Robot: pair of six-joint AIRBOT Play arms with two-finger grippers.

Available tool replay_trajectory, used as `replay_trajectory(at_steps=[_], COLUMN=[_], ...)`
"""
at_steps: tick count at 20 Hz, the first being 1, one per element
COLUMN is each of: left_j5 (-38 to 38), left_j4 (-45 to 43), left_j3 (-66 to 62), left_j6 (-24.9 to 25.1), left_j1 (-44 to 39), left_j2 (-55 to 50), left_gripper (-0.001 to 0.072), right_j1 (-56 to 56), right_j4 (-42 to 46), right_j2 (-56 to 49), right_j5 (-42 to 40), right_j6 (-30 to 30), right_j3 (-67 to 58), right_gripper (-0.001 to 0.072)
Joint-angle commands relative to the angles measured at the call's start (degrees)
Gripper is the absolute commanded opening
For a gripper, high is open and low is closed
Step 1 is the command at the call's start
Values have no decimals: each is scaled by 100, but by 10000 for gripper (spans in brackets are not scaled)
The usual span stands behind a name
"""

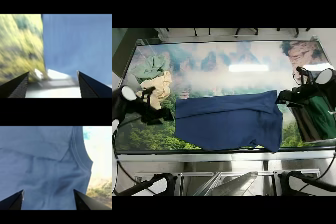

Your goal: Fold the shirts.

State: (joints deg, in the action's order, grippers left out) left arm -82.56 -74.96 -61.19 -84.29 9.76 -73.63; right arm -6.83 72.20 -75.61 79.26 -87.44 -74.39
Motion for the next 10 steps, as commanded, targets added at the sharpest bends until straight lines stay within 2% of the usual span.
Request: replay_trajectory(at_steps=[1,5,10], left_j5=[72,732,1810], left_j4=[1394,2175,2924], left_j3=[1919,3086,3202], left_j6=[730,1403,1679], left_j1=[907,1449,1056], left_j2=[758,529,-105], left_gripper=[662,662,662], right_j1=[-33,-33,-33], right_j4=[-433,-612,-787], right_j2=[756,1062,1207], right_j5=[-66,-79,-72], right_j6=[94,90,46], right_j3=[374,444,444], right_gripper=[703,703,702])
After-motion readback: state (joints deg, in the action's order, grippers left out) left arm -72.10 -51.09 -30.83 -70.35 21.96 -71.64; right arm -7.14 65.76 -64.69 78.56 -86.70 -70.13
